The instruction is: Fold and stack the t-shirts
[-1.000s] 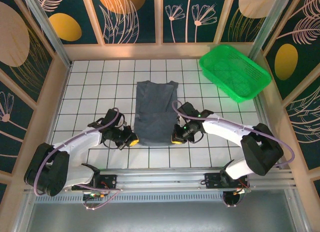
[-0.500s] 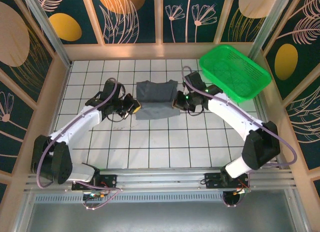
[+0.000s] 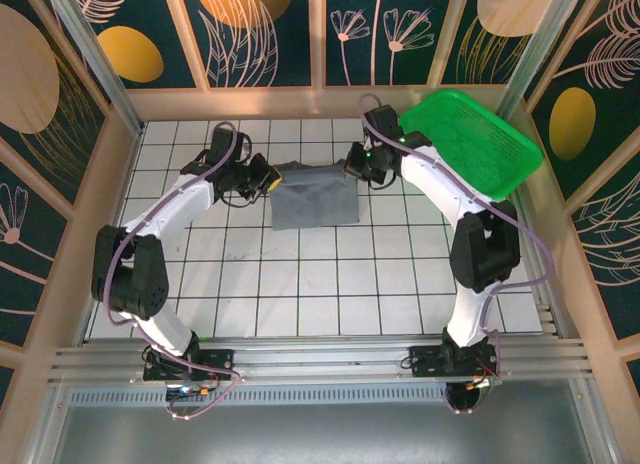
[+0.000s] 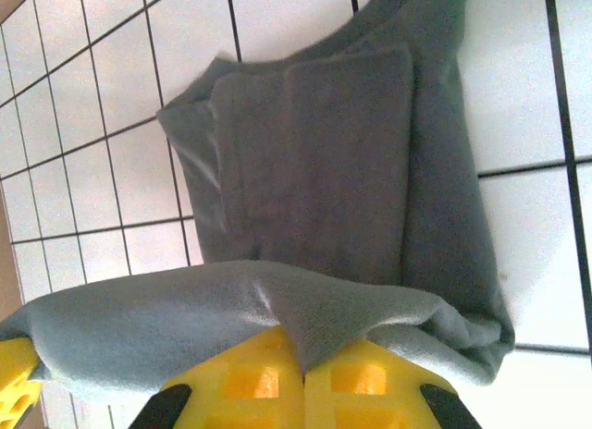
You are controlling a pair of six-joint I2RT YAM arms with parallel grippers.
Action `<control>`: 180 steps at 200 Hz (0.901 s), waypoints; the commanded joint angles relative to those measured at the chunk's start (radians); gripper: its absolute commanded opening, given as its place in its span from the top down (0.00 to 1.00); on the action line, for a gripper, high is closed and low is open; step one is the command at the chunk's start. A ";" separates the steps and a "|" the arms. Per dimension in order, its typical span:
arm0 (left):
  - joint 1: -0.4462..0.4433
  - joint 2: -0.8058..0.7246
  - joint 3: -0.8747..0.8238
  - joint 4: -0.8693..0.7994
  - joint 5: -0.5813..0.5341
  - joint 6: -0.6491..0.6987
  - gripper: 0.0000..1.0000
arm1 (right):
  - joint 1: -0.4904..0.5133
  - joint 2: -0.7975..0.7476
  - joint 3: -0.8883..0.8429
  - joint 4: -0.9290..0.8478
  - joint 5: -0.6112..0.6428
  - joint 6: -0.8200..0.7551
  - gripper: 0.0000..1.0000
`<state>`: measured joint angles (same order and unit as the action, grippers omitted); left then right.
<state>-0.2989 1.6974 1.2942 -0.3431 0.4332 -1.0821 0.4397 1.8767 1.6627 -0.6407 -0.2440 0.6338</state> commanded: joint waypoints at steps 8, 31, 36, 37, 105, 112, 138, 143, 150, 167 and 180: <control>0.016 0.082 0.065 0.012 -0.003 0.039 1.00 | -0.022 0.075 0.096 -0.020 0.005 -0.033 1.00; 0.029 0.135 0.099 0.012 -0.007 0.054 1.00 | -0.032 0.123 0.123 -0.013 0.002 -0.029 1.00; 0.031 0.149 0.106 0.012 -0.008 0.058 1.00 | -0.034 0.129 0.125 -0.011 -0.001 -0.029 1.00; 0.031 0.152 0.108 0.013 -0.008 0.058 1.00 | -0.035 0.134 0.126 -0.009 -0.001 -0.027 1.00; 0.082 0.432 0.395 -0.019 0.003 0.142 0.83 | -0.108 0.372 0.366 -0.013 -0.101 -0.060 0.74; 0.086 0.458 0.439 -0.025 -0.004 0.162 0.64 | -0.116 0.397 0.402 -0.017 -0.110 -0.074 0.63; 0.089 0.470 0.497 -0.029 -0.060 0.219 0.34 | -0.127 0.381 0.427 0.009 -0.061 -0.120 0.38; 0.089 0.456 0.478 -0.018 -0.057 0.216 0.34 | -0.127 0.359 0.404 0.022 -0.050 -0.128 0.37; 0.087 0.424 0.431 0.006 -0.056 0.198 0.34 | -0.128 0.323 0.359 0.050 -0.039 -0.137 0.36; 0.084 0.293 0.222 0.118 -0.045 0.116 0.37 | -0.127 0.216 0.206 0.123 -0.035 -0.143 0.36; 0.062 0.186 0.056 0.207 -0.030 0.045 0.41 | -0.126 0.091 0.024 0.200 -0.032 -0.125 0.38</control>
<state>-0.2127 2.0655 1.5723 -0.2630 0.3908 -0.9447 0.3027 2.1853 1.9022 -0.5514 -0.2905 0.5278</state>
